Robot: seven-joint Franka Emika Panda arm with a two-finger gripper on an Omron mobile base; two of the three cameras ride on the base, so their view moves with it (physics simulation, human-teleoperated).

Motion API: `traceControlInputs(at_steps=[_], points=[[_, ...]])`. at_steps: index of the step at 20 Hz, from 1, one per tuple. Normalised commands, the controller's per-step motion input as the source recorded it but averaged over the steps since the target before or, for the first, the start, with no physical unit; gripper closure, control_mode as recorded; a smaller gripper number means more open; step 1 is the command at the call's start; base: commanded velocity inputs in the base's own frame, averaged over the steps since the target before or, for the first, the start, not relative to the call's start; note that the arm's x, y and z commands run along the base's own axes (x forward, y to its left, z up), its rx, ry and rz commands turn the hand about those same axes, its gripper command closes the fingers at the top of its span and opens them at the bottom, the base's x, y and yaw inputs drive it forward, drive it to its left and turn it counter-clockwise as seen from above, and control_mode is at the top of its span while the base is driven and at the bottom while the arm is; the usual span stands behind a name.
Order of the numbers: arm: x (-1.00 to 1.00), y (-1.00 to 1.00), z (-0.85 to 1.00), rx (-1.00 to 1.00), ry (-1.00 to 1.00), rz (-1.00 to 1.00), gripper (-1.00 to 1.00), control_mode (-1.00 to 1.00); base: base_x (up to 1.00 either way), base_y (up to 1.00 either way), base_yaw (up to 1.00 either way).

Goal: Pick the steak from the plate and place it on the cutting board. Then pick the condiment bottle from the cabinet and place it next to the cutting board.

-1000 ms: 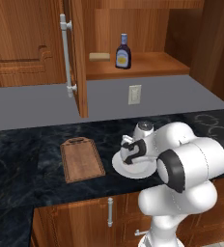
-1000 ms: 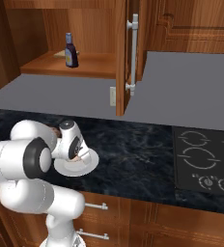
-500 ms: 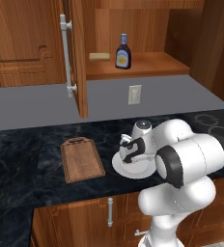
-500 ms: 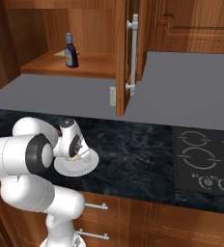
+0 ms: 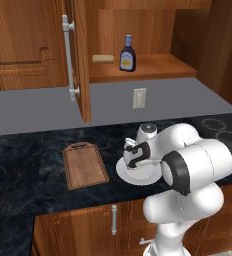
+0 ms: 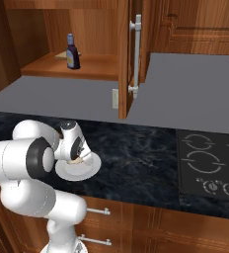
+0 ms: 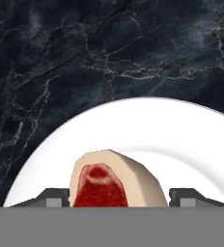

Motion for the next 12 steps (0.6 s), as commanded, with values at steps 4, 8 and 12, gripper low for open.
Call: traceControlInputs(at_steps=[4,8,12], points=[[0.0,0.0,0.02,0.0,-0.01,0.0,1.0,-1.0,0.0,0.0,0.0],[0.0,0.0,0.13,0.01,-0.01,0.0,1.0,-1.0,0.0,0.0,0.0],[0.0,0.0,0.2,0.02,-0.01,0.0,1.0,-1.0,0.0,0.0,0.0]])
